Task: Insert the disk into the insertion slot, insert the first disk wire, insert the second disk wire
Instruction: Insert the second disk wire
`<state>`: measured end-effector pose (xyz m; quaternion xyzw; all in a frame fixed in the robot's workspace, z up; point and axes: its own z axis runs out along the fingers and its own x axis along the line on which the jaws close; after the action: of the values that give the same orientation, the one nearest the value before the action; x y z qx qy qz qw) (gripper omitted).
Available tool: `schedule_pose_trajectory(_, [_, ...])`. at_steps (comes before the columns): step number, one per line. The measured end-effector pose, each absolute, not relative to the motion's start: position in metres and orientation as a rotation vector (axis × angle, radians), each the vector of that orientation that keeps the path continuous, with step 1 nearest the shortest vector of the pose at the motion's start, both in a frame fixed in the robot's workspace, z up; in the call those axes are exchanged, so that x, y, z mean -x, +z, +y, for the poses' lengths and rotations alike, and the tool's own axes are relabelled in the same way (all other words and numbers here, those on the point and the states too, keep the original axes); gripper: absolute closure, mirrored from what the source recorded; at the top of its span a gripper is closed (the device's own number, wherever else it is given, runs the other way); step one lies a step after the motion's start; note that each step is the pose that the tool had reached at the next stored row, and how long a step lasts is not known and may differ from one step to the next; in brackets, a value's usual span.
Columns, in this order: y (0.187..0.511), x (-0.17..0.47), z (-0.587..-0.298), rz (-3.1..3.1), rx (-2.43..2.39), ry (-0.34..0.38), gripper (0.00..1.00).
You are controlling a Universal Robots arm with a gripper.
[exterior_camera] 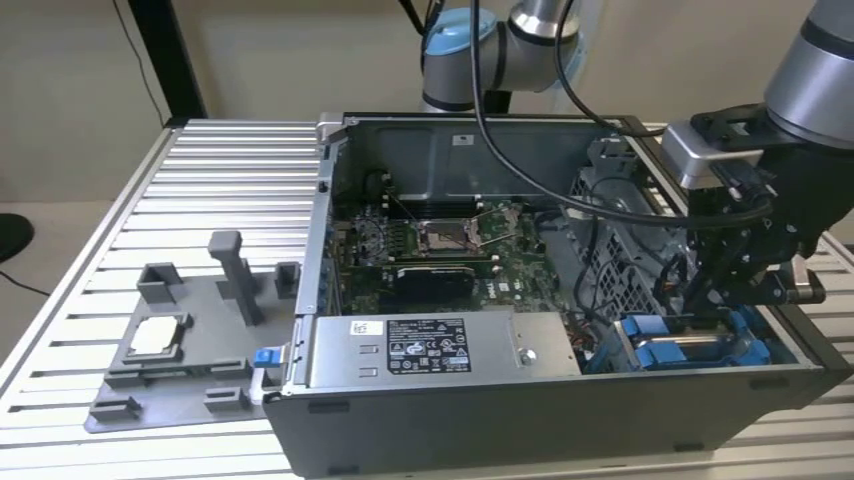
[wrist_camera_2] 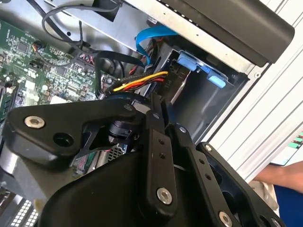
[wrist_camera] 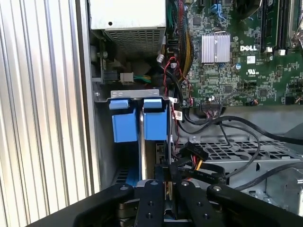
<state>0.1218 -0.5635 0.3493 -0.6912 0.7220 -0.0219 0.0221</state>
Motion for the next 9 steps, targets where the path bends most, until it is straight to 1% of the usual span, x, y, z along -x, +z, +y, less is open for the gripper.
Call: schedule_pose_trajectory(9, [0.3446,-0.1213,-0.5637,2.230,2.134,-0.081,1.00])
